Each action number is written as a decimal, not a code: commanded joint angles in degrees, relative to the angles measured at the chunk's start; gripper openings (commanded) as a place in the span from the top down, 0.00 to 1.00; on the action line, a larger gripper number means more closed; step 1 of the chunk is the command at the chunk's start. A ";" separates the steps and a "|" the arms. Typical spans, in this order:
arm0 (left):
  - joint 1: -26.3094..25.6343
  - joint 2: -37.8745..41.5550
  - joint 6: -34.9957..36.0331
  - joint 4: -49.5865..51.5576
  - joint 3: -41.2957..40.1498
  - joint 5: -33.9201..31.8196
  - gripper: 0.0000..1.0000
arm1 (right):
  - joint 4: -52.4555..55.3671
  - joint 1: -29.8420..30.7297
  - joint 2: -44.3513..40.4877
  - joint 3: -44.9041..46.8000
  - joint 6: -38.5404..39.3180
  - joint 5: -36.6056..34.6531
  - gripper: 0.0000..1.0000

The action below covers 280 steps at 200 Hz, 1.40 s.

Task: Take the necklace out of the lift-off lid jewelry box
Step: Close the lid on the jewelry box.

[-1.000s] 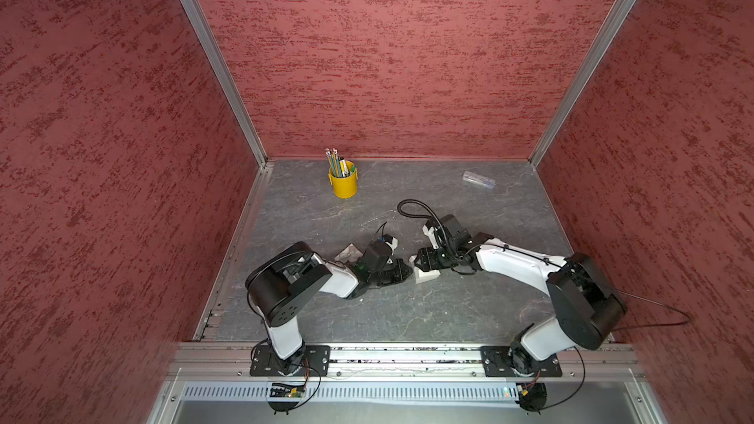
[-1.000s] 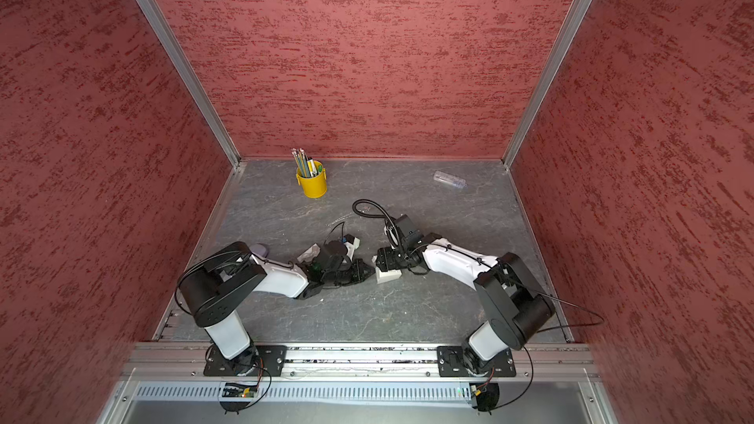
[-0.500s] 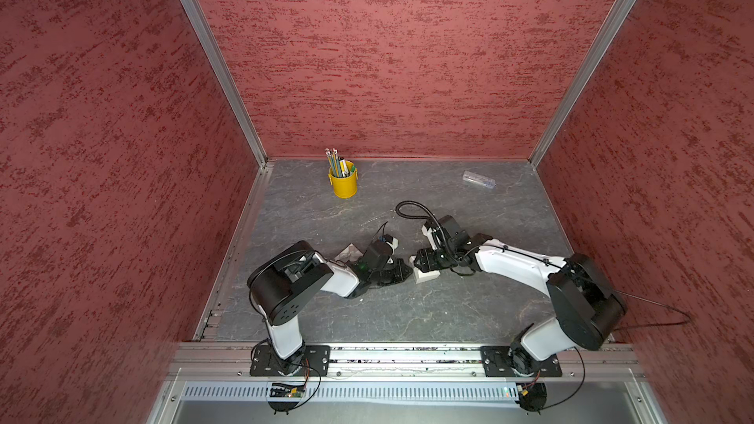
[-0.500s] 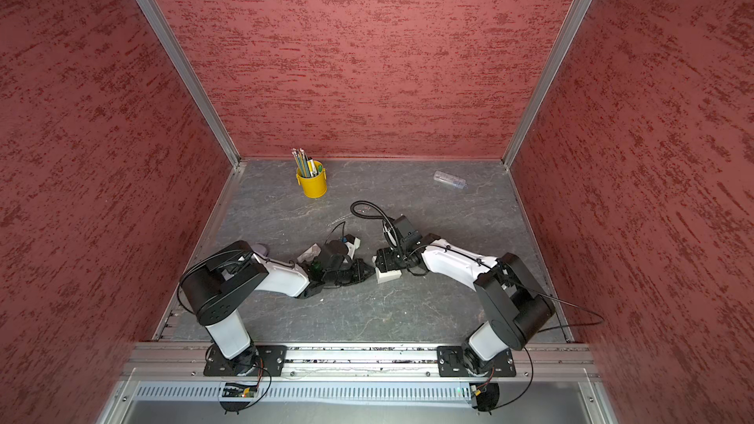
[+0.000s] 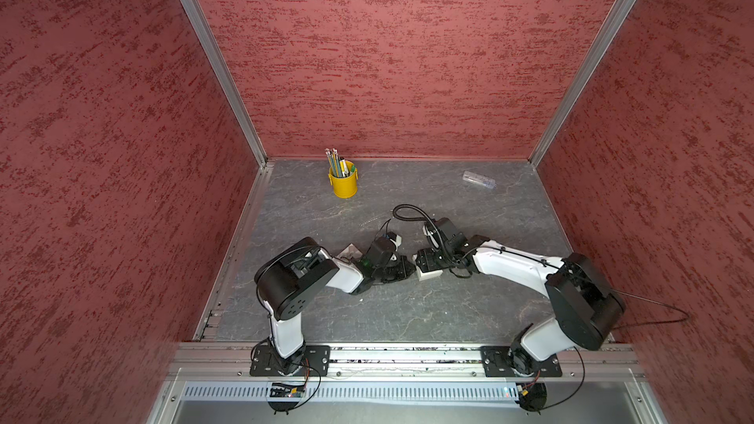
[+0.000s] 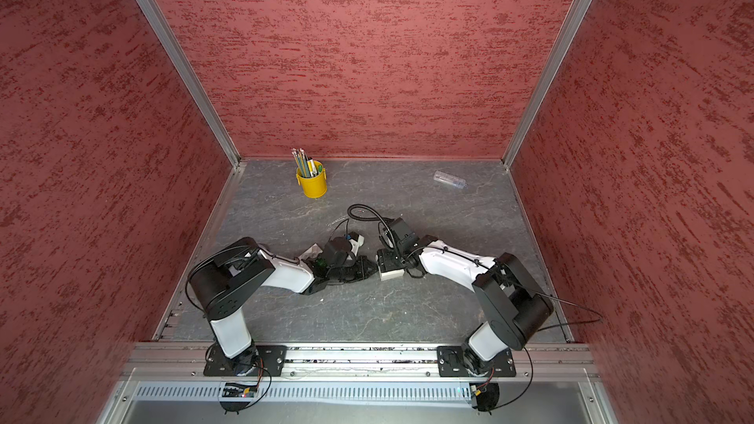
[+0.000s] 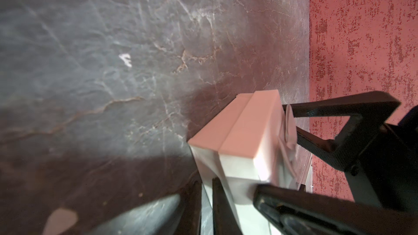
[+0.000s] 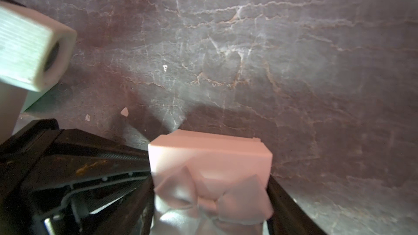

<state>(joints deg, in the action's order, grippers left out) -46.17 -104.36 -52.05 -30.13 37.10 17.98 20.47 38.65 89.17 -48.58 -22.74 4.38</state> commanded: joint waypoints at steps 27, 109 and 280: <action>1.13 1.20 0.54 -3.44 -0.73 0.56 0.85 | 1.37 2.03 -2.03 -0.40 -2.66 -2.16 0.18; 3.93 7.67 3.07 3.74 -2.52 -0.39 0.59 | 2.56 0.96 -7.33 -1.59 -2.91 -3.32 0.02; -0.25 9.12 2.64 13.26 3.73 -2.10 0.49 | -0.62 -11.15 -12.10 4.76 -1.63 8.66 0.18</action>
<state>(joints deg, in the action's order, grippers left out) -45.32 -92.12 -48.38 -14.70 38.70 14.90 22.57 27.99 76.09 -45.74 -24.03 8.82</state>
